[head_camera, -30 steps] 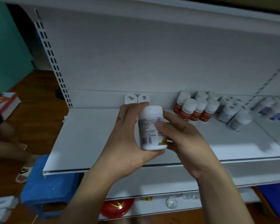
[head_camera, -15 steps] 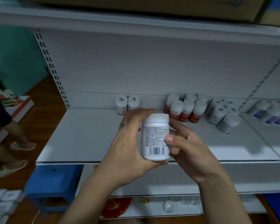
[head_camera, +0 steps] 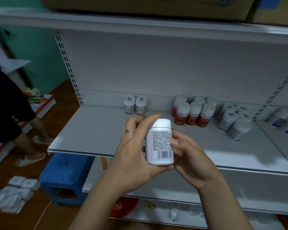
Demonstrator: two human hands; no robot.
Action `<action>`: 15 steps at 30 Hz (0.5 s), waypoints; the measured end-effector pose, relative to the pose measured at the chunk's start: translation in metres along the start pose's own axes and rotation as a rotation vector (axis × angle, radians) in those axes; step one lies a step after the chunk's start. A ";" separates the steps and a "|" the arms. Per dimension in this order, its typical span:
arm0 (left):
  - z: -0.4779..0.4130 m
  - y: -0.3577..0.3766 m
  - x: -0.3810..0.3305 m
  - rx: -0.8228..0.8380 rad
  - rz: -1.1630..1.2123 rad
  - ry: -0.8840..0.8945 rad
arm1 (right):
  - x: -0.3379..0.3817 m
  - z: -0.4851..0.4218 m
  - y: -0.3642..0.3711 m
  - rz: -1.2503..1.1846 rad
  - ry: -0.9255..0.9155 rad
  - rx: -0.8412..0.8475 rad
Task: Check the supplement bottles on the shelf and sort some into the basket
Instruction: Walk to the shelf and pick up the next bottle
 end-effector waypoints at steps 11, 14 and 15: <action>0.007 -0.019 0.021 0.014 0.032 -0.179 | -0.005 -0.017 0.011 0.015 0.004 -0.057; 0.008 -0.031 0.033 -0.017 0.044 -0.237 | -0.005 -0.024 0.013 0.061 -0.001 -0.120; 0.009 -0.033 0.036 -0.011 0.063 -0.251 | -0.005 -0.026 0.014 0.076 -0.010 -0.140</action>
Point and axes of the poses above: each hand's wrist, its own z-axis away from the middle knuckle, its own y-axis out of the palm, x = y × z, the point moved 10 cm from there along -z, towards the middle knuckle, and after that the axes turned 2 degrees about z, right-handed, at the moved point
